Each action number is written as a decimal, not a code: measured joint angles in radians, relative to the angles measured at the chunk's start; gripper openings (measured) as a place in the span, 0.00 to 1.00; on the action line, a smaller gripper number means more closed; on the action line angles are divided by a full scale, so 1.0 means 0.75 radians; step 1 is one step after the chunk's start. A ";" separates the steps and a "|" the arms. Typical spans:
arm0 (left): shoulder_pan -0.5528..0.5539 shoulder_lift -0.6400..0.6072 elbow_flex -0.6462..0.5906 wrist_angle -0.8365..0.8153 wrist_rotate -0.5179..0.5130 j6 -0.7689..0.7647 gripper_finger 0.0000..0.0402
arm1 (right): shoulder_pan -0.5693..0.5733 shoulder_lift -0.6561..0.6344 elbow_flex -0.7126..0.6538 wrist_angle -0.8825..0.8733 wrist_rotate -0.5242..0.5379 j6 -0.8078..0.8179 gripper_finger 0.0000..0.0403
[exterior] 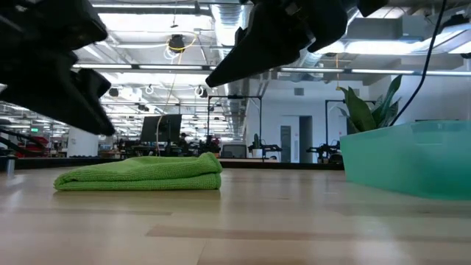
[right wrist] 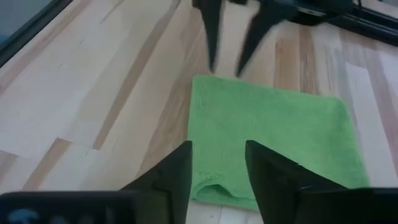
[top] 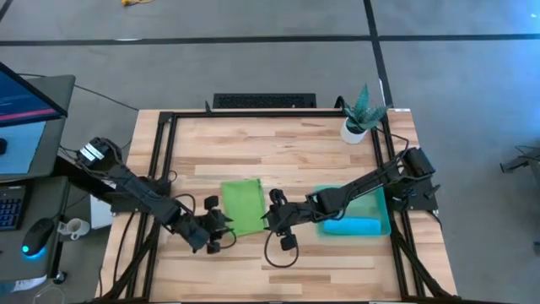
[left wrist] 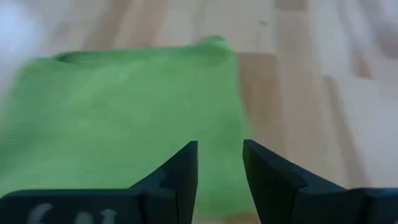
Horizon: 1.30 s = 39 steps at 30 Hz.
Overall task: Roll microfiber towels into tight, uniform cylinder then place into a basket
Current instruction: Roll the green microfiber towel
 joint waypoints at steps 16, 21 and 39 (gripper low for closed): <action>0.069 0.000 0.000 0.045 -0.033 0.050 0.51 | 0.005 0.000 0.000 0.095 0.002 0.000 0.51; 0.069 0.000 0.000 0.048 -0.033 0.091 0.50 | 0.005 0.025 0.001 0.142 0.006 0.000 0.51; 0.007 0.001 0.001 0.041 0.071 0.177 0.50 | 0.038 0.212 0.018 0.211 -0.013 -0.015 0.52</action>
